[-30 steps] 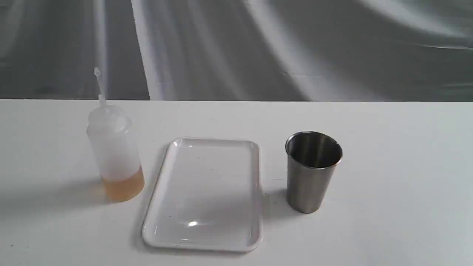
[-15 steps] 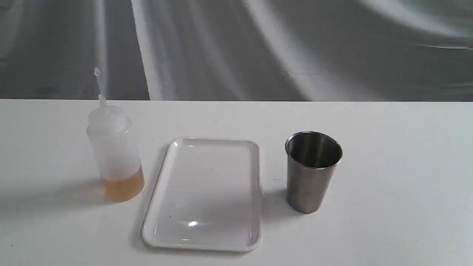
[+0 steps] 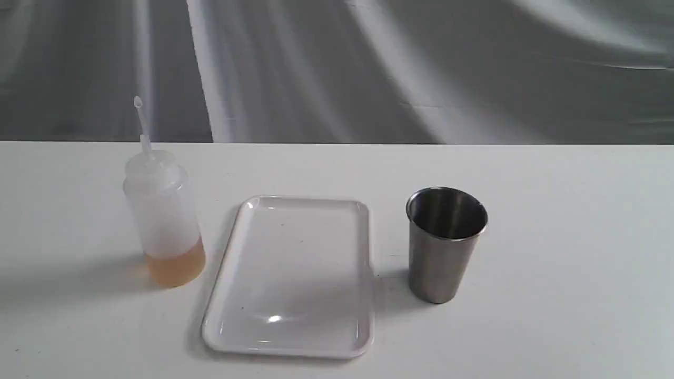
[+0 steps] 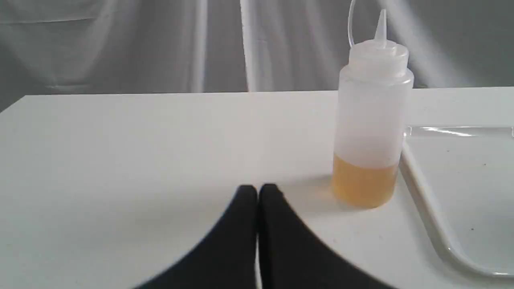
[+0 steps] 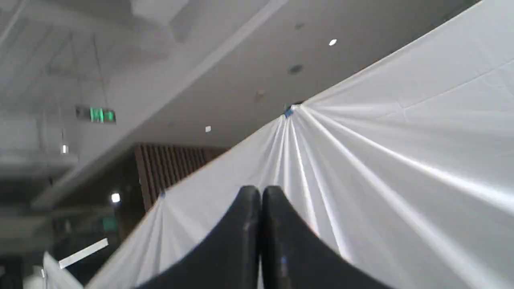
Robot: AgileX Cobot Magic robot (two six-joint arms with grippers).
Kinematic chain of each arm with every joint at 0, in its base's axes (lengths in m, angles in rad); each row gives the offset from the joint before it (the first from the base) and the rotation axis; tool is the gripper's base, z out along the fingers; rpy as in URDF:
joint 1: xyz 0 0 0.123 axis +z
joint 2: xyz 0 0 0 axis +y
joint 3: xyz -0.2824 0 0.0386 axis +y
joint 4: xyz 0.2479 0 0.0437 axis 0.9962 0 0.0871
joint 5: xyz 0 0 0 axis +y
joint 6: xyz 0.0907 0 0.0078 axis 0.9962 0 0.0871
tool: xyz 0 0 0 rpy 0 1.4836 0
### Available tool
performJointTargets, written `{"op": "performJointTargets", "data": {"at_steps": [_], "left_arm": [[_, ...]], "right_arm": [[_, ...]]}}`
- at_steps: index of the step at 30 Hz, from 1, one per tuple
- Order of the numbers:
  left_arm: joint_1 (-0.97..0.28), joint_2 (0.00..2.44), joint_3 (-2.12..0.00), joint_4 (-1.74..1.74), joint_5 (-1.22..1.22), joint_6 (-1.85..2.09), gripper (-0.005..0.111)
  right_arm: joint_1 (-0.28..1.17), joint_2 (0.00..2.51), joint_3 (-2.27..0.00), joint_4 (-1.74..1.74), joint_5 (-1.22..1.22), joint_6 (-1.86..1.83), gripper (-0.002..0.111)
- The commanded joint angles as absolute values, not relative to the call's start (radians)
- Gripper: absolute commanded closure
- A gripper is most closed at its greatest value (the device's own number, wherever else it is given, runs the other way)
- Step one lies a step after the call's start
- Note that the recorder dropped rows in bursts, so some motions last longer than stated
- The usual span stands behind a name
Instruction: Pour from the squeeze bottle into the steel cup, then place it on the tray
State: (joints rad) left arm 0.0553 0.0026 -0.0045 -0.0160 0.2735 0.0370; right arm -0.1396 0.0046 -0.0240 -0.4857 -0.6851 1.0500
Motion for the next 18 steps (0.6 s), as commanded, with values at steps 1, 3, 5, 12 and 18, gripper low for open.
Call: {"op": "performJointTargets", "data": {"at_steps": [1, 3, 5, 12, 18], "left_arm": [[0.047, 0.0, 0.0, -0.017, 0.266, 0.036, 0.107], [0.047, 0.0, 0.0, -0.017, 0.266, 0.036, 0.107], [0.047, 0.0, 0.0, -0.017, 0.266, 0.036, 0.107], [0.047, 0.0, 0.0, -0.017, 0.266, 0.034, 0.107], [0.047, 0.0, 0.0, -0.017, 0.266, 0.034, 0.107]], "right_arm": [[-0.123, 0.0, -0.115, -0.757, -0.613, 1.081, 0.108], [-0.103, 0.0, -0.181, -0.814, -0.555, 1.087, 0.108], [-0.084, 0.007, -0.232, -0.824, -0.51, 1.088, 0.108], [-0.056, 0.097, -0.369, -0.835, -0.49, 1.234, 0.108], [-0.056, 0.229, -0.5, -1.047, -0.571, 1.496, 0.108]]}}
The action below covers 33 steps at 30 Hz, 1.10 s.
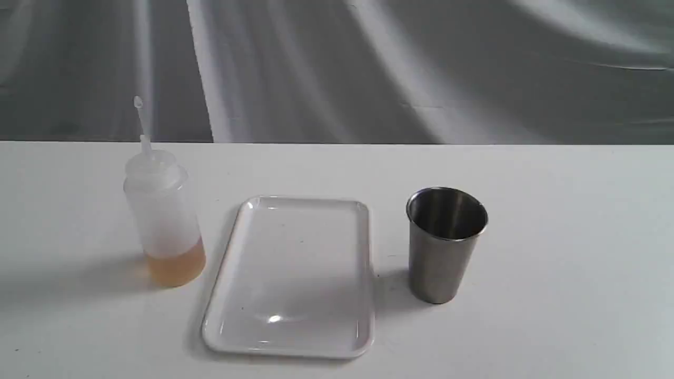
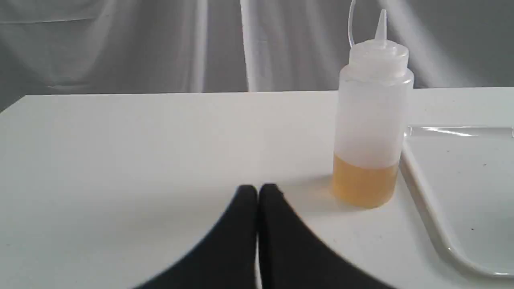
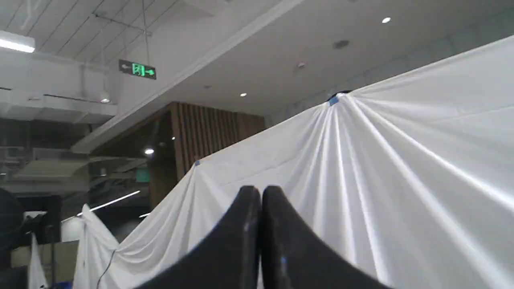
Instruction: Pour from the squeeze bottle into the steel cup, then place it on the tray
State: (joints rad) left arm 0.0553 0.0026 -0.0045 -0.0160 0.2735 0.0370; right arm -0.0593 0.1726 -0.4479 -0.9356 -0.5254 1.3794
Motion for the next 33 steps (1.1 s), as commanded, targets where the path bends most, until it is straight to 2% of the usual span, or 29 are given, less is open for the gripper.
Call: {"op": "performJointTargets", "data": {"at_steps": [1, 11, 18, 25, 30, 33], "left_arm": [[0.047, 0.0, 0.0, -0.017, 0.266, 0.034, 0.107], [0.047, 0.0, 0.0, -0.017, 0.266, 0.036, 0.107], [0.047, 0.0, 0.0, -0.017, 0.266, 0.035, 0.107], [0.047, 0.0, 0.0, -0.017, 0.266, 0.035, 0.107], [0.047, 0.0, 0.0, -0.017, 0.266, 0.037, 0.107], [0.047, 0.0, 0.0, -0.017, 0.266, 0.037, 0.107]], "right_arm": [[-0.056, 0.257, -0.527, -1.093, -0.583, 1.531, 0.108], [-0.028, 0.523, -0.758, -1.245, -0.594, 1.626, 0.108], [-0.023, 0.706, -0.899, -1.365, -0.709, 1.638, 0.108], [0.034, 0.832, -0.933, -1.374, -0.519, 1.599, 0.108], [0.105, 0.929, -0.933, -1.364, -0.397, 1.414, 0.108], [0.161, 1.009, -0.933, -1.179, -0.377, 1.206, 0.108]]}}
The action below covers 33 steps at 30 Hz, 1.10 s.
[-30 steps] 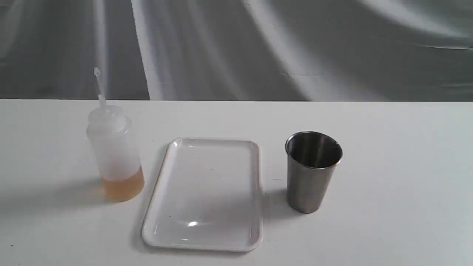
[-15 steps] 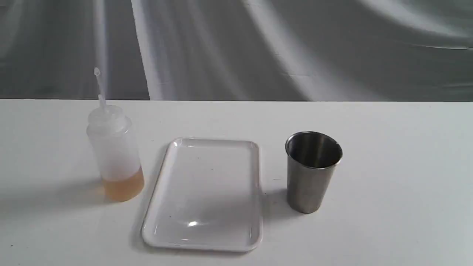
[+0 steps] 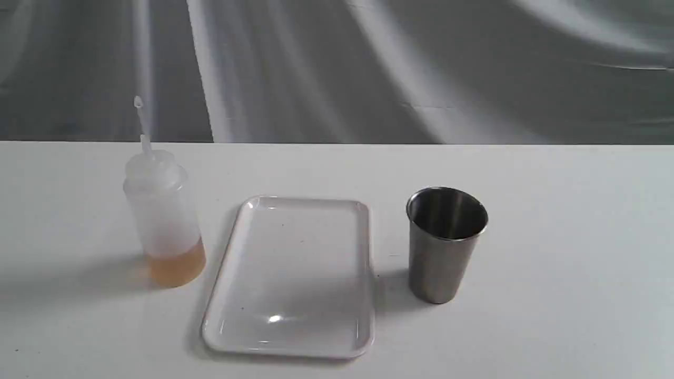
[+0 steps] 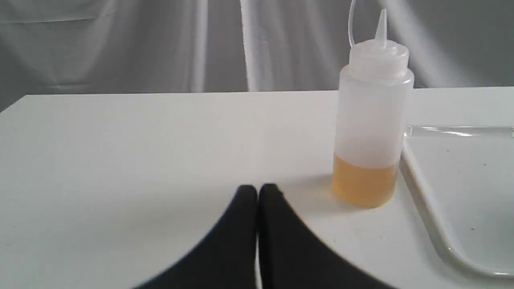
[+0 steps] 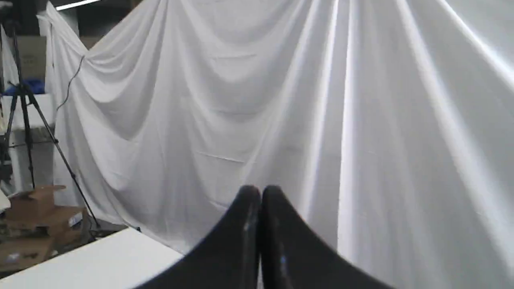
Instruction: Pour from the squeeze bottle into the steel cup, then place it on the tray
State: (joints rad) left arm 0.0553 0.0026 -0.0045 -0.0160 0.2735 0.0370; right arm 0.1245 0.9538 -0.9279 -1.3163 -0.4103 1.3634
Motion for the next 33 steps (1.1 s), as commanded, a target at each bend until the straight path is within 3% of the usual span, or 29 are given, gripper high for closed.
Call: {"op": "performJointTargets", "data": {"at_steps": [1, 4, 10, 24, 33], "left_arm": [[0.047, 0.0, 0.0, -0.017, 0.266, 0.037, 0.107], [0.047, 0.0, 0.0, -0.017, 0.266, 0.037, 0.107], [0.047, 0.0, 0.0, -0.017, 0.266, 0.034, 0.107], [0.047, 0.0, 0.0, -0.017, 0.266, 0.037, 0.107], [0.047, 0.0, 0.0, -0.017, 0.266, 0.034, 0.107]], "right_arm": [[0.176, 1.04, -0.933, -1.085, -0.388, 1.116, 0.108], [0.211, 1.131, -0.933, -0.825, -0.476, 0.848, 0.108], [0.261, 1.241, -0.933, -0.64, -0.653, 0.494, 0.108], [0.291, 1.299, -0.933, -0.44, -0.618, 0.469, 0.108], [0.453, 1.378, -0.933, -0.441, -0.554, 0.349, 0.108]]}}
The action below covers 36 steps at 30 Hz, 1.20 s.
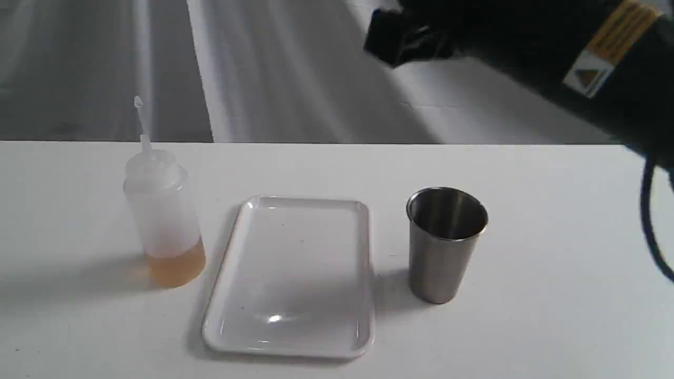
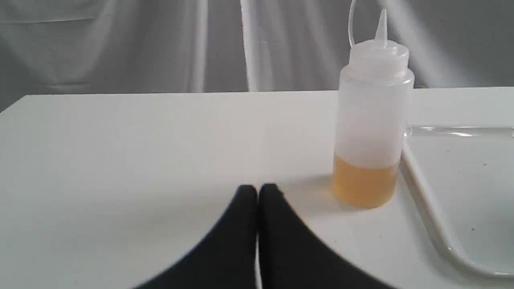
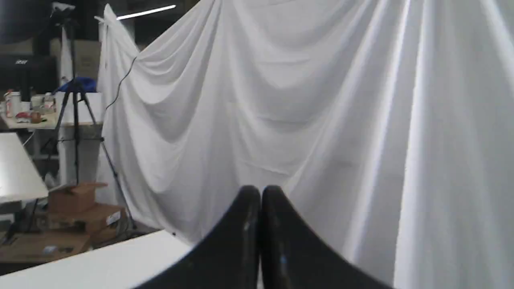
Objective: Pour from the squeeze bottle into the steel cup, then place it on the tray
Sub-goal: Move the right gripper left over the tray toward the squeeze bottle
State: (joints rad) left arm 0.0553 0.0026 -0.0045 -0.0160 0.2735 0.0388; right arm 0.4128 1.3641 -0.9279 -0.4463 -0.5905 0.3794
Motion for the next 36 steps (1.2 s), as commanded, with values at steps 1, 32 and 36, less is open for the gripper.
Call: {"op": "performJointTargets", "data": {"at_steps": [1, 32, 36], "left_arm": [[0.047, 0.0, 0.0, -0.017, 0.266, 0.034, 0.107], [0.047, 0.0, 0.0, -0.017, 0.266, 0.034, 0.107], [0.047, 0.0, 0.0, -0.017, 0.266, 0.037, 0.107]], "right_arm": [[0.471, 1.385, -0.933, -0.442, -0.546, 0.345, 0.108], [0.586, 1.682, -0.874, -0.363, -0.594, 0.401, 0.108], [0.594, 1.718, -0.874, -0.363, -0.655, 0.401, 0.108]]}}
